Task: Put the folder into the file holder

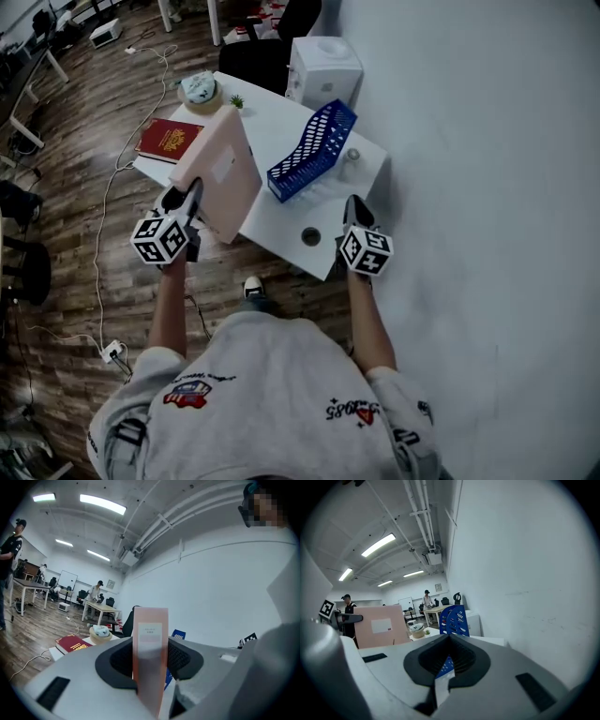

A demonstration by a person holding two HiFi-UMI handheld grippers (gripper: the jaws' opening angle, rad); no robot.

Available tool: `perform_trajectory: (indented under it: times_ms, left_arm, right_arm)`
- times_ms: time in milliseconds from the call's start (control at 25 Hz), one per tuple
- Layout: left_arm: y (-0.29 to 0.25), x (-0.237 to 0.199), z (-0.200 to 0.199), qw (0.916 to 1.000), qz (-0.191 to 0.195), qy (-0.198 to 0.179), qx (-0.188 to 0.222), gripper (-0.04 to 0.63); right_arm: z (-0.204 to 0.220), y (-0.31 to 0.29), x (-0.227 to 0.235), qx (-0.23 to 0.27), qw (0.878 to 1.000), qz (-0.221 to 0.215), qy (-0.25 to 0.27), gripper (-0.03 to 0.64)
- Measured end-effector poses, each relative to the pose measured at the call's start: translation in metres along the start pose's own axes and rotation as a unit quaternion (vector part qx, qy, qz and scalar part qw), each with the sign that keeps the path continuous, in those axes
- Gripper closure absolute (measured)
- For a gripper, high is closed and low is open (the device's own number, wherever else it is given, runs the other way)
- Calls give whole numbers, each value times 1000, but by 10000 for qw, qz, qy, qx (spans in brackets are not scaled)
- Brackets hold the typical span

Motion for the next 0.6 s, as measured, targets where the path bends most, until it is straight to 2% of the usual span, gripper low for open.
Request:
perform_trajectory:
  times_ms: [320, 600]
  left_arm:
    - [-61, -59, -42, 9987, 510, -72, 5, 437]
    - [-86, -84, -55, 9973, 721, 4, 124, 437]
  right_arm:
    - [-21, -45, -32, 84, 9988, 487, -61, 624]
    - [-20, -62, -42, 81, 9974, 710, -50, 624]
Point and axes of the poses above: the fingertips, and each gripper's own axes: y backward along the fingers, x to its right, z out of its underside, the point moved 8 cm from there along y, backward along the fingers, and after that the axes turned 4 degrees about -x, right-handed, at the moved point
